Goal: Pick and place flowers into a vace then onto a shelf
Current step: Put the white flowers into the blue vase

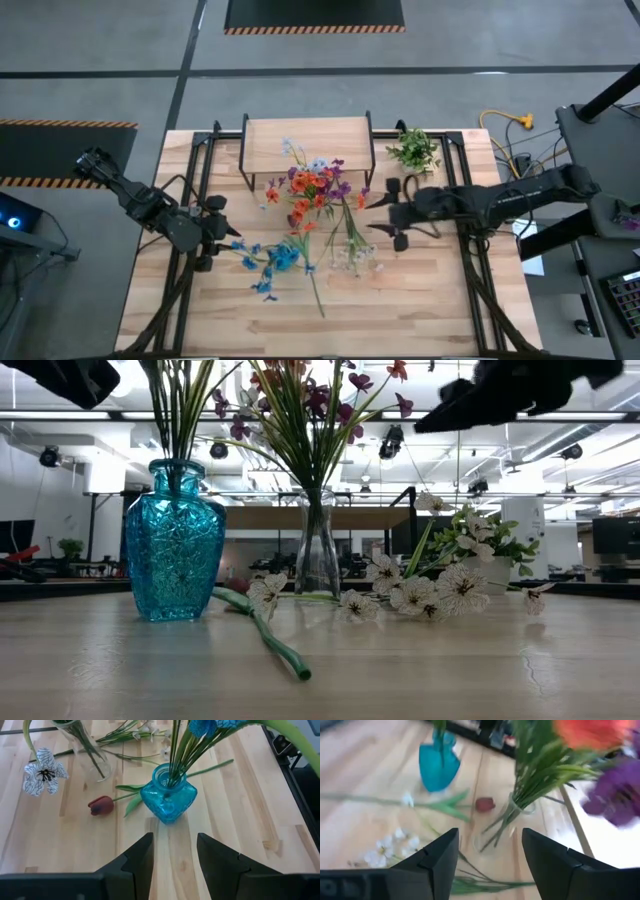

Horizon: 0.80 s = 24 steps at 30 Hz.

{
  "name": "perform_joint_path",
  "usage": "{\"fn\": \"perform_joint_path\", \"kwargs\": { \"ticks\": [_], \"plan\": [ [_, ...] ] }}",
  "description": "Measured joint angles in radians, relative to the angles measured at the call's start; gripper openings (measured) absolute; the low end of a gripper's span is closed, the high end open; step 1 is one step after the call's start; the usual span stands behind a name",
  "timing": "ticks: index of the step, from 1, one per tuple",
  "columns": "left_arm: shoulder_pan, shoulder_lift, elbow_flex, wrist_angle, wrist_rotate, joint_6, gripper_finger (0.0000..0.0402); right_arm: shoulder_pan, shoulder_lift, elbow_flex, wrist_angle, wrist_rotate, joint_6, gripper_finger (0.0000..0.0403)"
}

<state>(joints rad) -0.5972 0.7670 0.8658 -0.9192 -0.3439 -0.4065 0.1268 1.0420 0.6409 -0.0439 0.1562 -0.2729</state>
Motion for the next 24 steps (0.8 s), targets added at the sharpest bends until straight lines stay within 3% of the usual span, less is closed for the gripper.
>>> {"fn": "perform_joint_path", "kwargs": {
  "ticks": [13,20,24],
  "plan": [
    [0.0,0.003,0.0,0.002,-0.006,-0.013,0.0134,0.0,0.368,0.334,-0.439,0.001,-0.397,0.0205],
    [0.0,0.003,0.0,0.021,-0.029,-0.022,0.0134,0.0,0.548,0.47,-0.541,0.004,-0.524,0.0205],
    [0.0,0.003,0.0,0.027,-0.03,-0.022,0.0134,0.0,0.636,0.549,-0.677,0.074,-0.535,0.0205]
  ]
}}
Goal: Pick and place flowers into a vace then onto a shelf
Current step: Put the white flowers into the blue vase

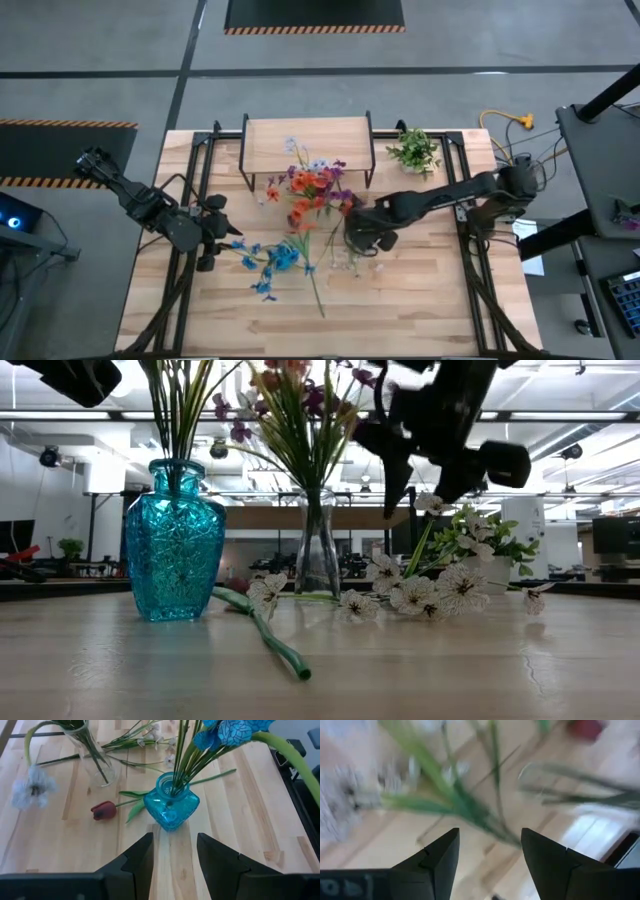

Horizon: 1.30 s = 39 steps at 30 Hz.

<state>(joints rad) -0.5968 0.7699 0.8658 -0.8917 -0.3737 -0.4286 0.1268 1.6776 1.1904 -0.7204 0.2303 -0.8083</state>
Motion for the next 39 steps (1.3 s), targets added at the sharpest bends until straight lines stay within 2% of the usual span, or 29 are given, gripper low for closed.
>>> {"fn": "perform_joint_path", "kwargs": {
  "ticks": [5,12,18,24,27,31,39],
  "plan": [
    [0.0,0.001,0.0,0.002,0.0,0.0,0.0134,0.0,0.07,0.038,-0.107,0.04,0.006,0.0203],
    [0.0,0.0,0.0,0.005,0.0,0.0,0.0134,0.023,0.104,0.034,-0.095,0.043,-0.001,0.0179],
    [0.0,0.002,0.0,0.011,0.0,0.0,0.0134,0.053,0.111,0.022,-0.036,0.065,-0.096,0.0158],
    [0.0,0.003,0.0,0.018,0.0,0.0,0.0134,0.049,0.111,-0.016,0.011,0.057,-0.109,0.0149],
    [0.0,0.003,0.0,0.019,0.0,0.0,0.0134,0.05,0.111,-0.044,0.065,0.053,-0.115,0.0159],
    [0.0,0.003,0.0,0.019,0.0,0.0,0.0134,0.05,0.111,-0.078,0.117,0.05,-0.145,0.0193],
    [0.0,0.003,0.0,0.02,-0.021,0.0,0.0134,0.043,0.111,-0.142,0.23,0.05,-0.306,0.0251]
  ]
}}
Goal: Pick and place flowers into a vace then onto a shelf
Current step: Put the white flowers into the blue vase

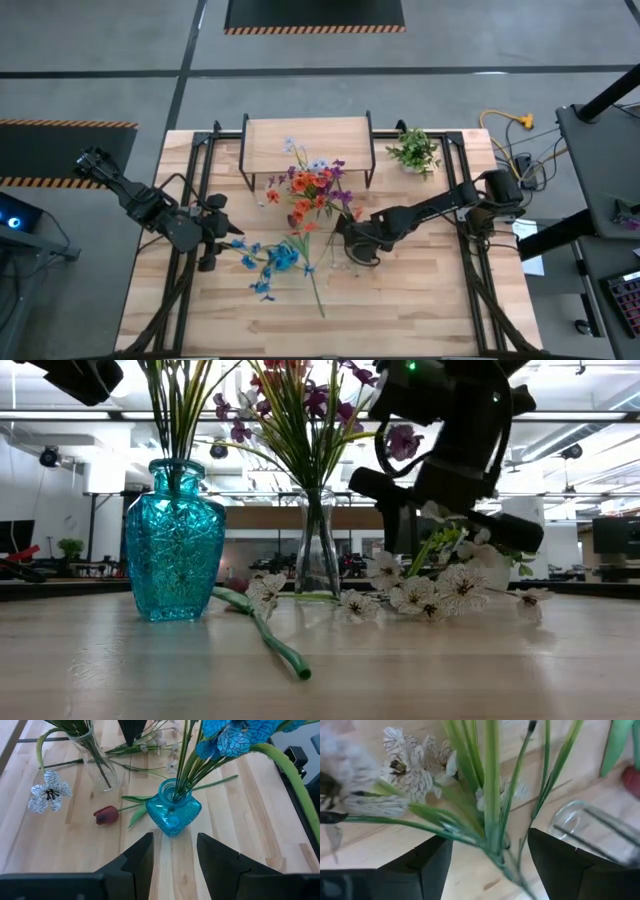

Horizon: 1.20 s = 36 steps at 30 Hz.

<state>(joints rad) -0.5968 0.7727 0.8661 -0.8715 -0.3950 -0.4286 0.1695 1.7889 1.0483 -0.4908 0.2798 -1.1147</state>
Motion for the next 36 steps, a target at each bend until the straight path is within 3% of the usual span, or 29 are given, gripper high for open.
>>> {"fn": "perform_joint_path", "kwargs": {
  "ticks": [7,18,33,36],
  "plan": [
    [0.0,0.0,0.0,0.0,-0.002,0.0,0.0134,-0.004,0.011,-0.042,0.097,-0.076,-0.098,0.0244],
    [0.0,0.0,0.0,0.0,-0.002,0.0,0.0134,-0.008,0.064,-0.037,0.095,-0.083,-0.067,0.0206],
    [0.0,0.0,0.0,0.0,-0.001,0.0,0.0134,0.019,0.065,-0.034,0.071,-0.096,0.169,0.0023],
    [0.0,0.0,0.0,0.0,-0.001,0.0,0.0134,0.034,0.067,-0.011,0.071,-0.091,0.249,0.0012]
  ]
}}
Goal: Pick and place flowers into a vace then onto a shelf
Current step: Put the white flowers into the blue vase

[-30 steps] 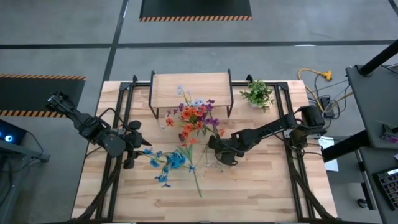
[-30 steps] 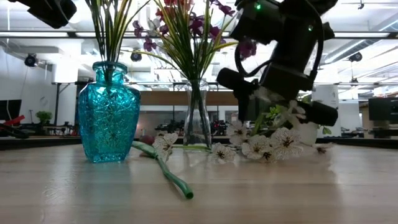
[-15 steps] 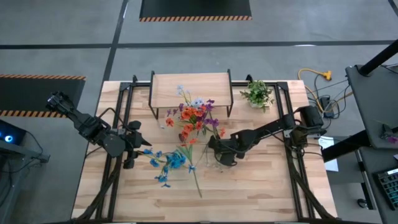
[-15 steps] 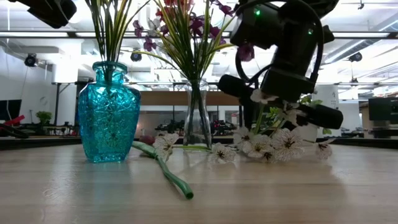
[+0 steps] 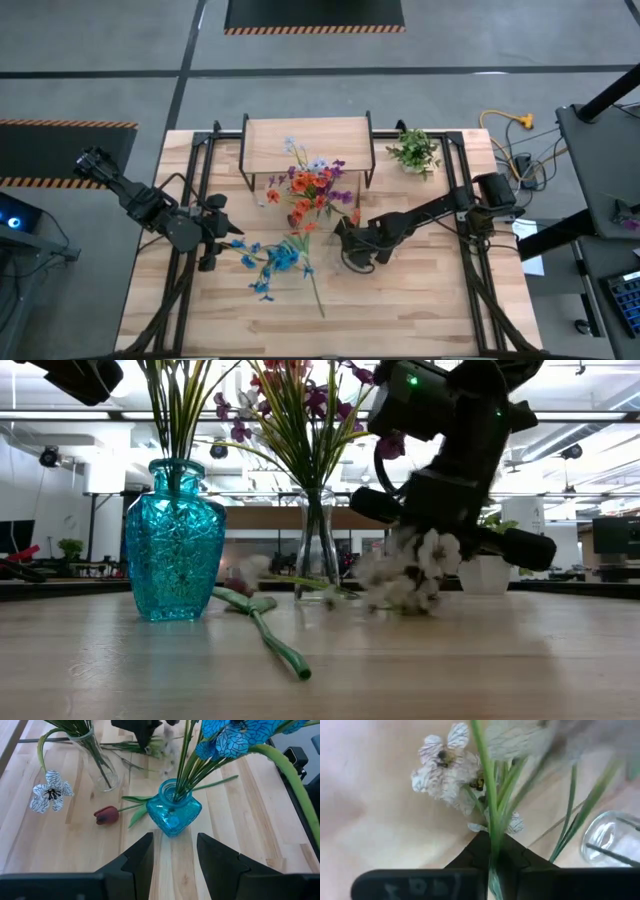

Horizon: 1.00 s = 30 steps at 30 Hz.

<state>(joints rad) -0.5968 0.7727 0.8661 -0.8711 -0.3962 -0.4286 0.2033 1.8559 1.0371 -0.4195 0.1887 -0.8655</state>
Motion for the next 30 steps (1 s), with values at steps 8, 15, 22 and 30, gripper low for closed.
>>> {"fn": "perform_joint_path", "kwargs": {
  "ticks": [8,15,22,30],
  "plan": [
    [0.0,0.0,0.0,0.003,0.0,0.0,0.0134,0.044,-0.07,0.077,-0.035,-0.025,0.243,0.0009],
    [0.0,-0.001,0.0,0.015,0.001,0.0,0.0134,0.081,-0.211,0.1,-0.064,-0.071,0.381,0.0009],
    [0.0,-0.001,0.001,0.015,0.001,0.001,0.0134,0.083,-0.382,0.086,-0.07,-0.118,0.542,0.0009],
    [0.0,-0.001,0.001,0.015,0.0,0.004,0.0134,0.083,-0.547,0.082,-0.006,-0.202,0.757,0.0009]
  ]
}}
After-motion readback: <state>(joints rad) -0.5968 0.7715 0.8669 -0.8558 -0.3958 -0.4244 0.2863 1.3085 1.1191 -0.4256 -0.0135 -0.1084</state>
